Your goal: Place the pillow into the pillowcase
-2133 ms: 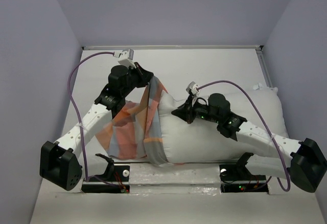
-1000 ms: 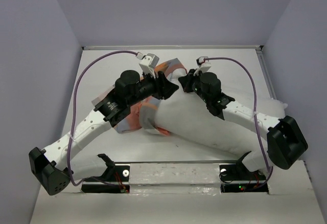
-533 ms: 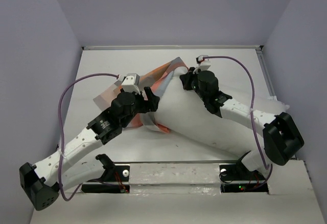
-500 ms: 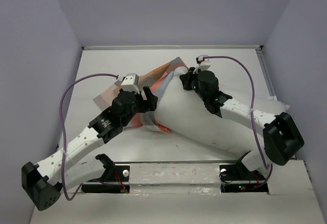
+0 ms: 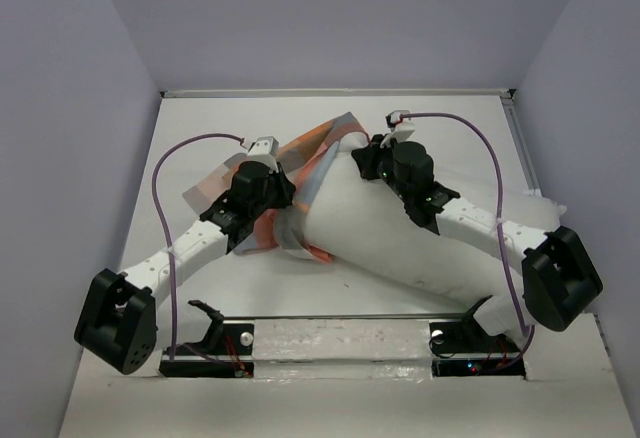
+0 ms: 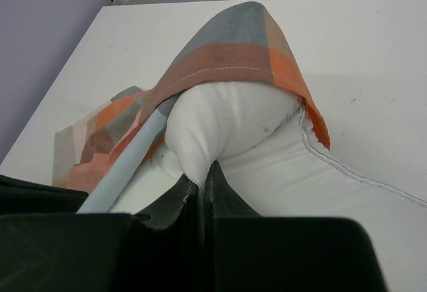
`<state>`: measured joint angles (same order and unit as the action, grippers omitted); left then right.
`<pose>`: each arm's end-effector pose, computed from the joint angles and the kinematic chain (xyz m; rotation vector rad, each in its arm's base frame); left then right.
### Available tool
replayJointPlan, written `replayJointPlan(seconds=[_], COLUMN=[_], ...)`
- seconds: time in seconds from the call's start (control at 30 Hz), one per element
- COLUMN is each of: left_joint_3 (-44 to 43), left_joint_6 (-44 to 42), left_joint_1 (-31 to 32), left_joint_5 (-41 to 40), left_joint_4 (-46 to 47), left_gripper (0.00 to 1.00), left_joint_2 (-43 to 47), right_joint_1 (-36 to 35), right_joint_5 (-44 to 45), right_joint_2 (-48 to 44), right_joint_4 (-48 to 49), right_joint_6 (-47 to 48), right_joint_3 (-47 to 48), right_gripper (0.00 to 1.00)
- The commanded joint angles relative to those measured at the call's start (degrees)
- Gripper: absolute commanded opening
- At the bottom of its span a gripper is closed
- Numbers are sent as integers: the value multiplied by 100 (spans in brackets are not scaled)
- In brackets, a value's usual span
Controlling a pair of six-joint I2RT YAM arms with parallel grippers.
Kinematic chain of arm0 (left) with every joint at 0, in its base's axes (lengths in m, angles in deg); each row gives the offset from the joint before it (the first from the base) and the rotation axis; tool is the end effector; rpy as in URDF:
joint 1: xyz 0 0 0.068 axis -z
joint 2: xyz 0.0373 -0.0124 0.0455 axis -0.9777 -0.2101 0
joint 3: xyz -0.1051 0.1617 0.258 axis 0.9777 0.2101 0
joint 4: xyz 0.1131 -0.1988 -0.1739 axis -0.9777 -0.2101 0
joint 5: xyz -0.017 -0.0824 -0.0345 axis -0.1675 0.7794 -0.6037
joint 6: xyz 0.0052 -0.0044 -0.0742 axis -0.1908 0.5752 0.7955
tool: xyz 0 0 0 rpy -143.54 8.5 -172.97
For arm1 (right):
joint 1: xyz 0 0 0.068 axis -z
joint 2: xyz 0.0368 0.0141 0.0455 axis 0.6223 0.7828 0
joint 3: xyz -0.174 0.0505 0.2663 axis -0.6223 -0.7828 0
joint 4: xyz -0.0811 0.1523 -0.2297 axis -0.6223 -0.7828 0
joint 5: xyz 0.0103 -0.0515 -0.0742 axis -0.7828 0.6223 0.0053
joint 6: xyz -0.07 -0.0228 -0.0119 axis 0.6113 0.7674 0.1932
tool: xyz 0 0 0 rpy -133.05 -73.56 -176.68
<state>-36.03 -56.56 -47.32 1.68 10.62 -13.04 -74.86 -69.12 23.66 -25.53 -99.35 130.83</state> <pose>0.2597 -0.1506 0.2856 0.0818 1.9526 -0.6072 0.3071 0.2131 0.3208 -0.0947 1.7551 0.6020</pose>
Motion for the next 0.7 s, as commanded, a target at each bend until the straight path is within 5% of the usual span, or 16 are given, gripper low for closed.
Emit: replayJointPlan(seconds=[0.0,0.23,0.33,0.37,0.4,0.5,0.57,0.67], left_joint_3=[118,277,102,40,-4,-57,-101,-163], left_joint_6=[7,174,-79,-107,-124,-55,-28,7], left_joint_1=[-22,92,83,57,48,48,48,57], left_joint_5=[569,1017,342,288,323,516,630,1025], left_joint_4=[917,655,119,83,100,494,671,776], left_gripper=[0,0,0,31,44,17,20,1], left_joint_2=[430,1554,1469,1250,1144,898,714,501], right_joint_1=[87,368,421,421,421,421,421,474], right_joint_5=[169,371,231,152,38,194,265,257], right_joint_2=[-167,220,176,133,97,-122,-245,-386], right_joint_4=[425,399,399,399,382,346,329,303], right_joint_6=[143,126,187,205,240,257,354,354], right_joint_3=[134,687,854,863,837,653,486,389], right_gripper=[0,0,0,0,0,0,0,0])
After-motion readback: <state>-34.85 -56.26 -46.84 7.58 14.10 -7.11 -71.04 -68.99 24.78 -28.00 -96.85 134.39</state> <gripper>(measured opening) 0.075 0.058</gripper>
